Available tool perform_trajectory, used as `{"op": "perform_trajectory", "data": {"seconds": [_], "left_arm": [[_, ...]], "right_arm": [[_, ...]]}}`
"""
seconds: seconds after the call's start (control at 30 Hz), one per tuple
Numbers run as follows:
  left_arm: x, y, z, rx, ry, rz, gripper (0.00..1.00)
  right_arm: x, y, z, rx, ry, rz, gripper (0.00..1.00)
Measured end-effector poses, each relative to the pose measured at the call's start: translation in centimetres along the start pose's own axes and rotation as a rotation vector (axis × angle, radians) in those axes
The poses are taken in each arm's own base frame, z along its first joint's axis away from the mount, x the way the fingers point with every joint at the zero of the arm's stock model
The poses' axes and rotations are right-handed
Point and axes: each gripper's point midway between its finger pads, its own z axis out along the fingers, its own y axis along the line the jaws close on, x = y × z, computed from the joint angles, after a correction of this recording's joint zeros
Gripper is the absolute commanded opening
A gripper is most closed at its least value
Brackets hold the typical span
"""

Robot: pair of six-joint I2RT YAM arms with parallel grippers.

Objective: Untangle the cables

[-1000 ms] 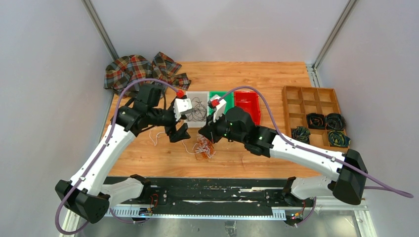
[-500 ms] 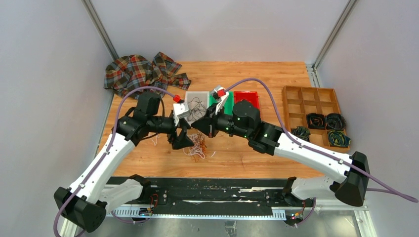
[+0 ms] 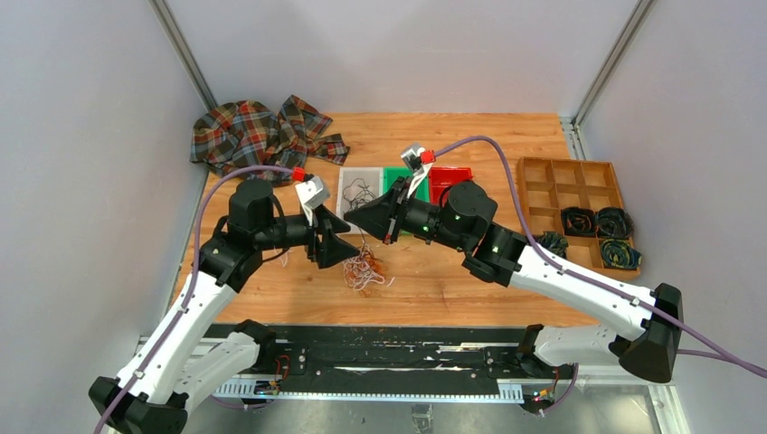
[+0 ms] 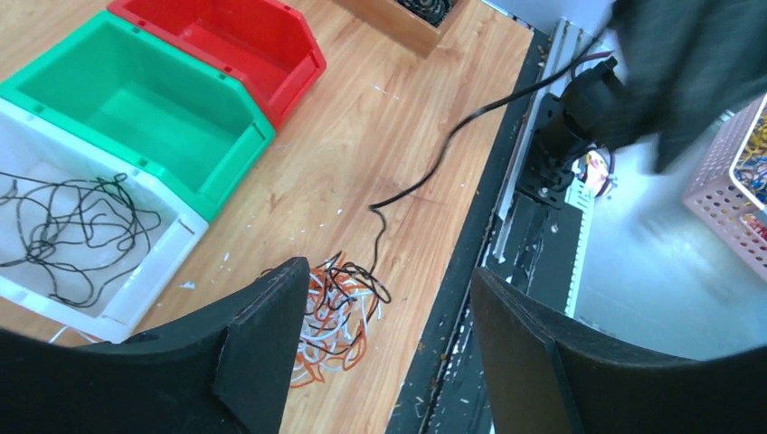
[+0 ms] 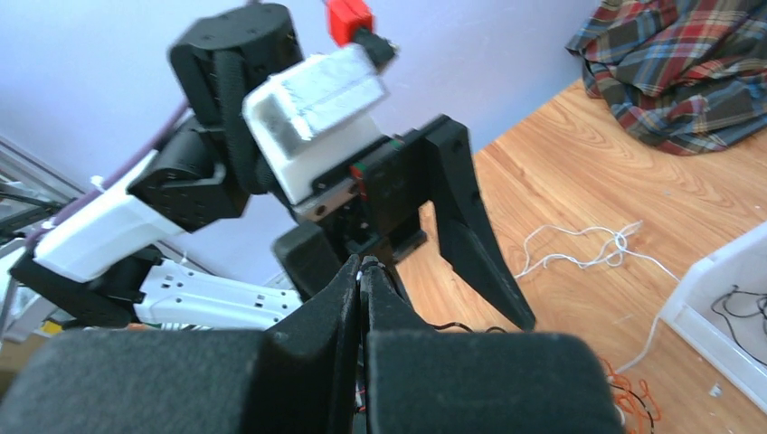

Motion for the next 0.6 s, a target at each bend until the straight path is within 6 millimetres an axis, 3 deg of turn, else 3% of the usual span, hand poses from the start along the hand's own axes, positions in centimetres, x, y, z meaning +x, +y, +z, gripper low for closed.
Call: {"op": "perform_trajectory", "data": {"seconds": [0.1,0.23,0.33,0.4,0.5,0.6], "left_arm": [[0.5,0.2,0.5,0.005,-0.013,-0.040,0.67],[0.2,0.2,1.0,0.022,-0.037,-0.075,0.56],[-0.6,0.2,1.2,0.031,-0.062,-0.087,0.43],[-1.0,0.1,1.5,0.047,-0.075,-0.104,0.25],[-1.3,0.0,1.9,0.070,-0.078,-0.138,0.04],[-1.2,-0.1,1.8,0.078,-0.067,-0.142,0.01]], "right_arm": [[-0.5,0.8,0.1,-0.032,-0.016,0.018,0.01],[-0.9,1.6,0.1,-0.068,-0.026,0.035,0.01],[-1.1,2.1,0.1,-0.093,-0.030,0.043,0.01],[-1.1,2.3,0.2,-0.107,-0.030,0.047,0.01],[-0.8,2.4,0.3,-0.115,-0.019,0.050,0.18],[-0.8,2.3,0.2,-0.113,-0.018,0.032,0.45]]}}
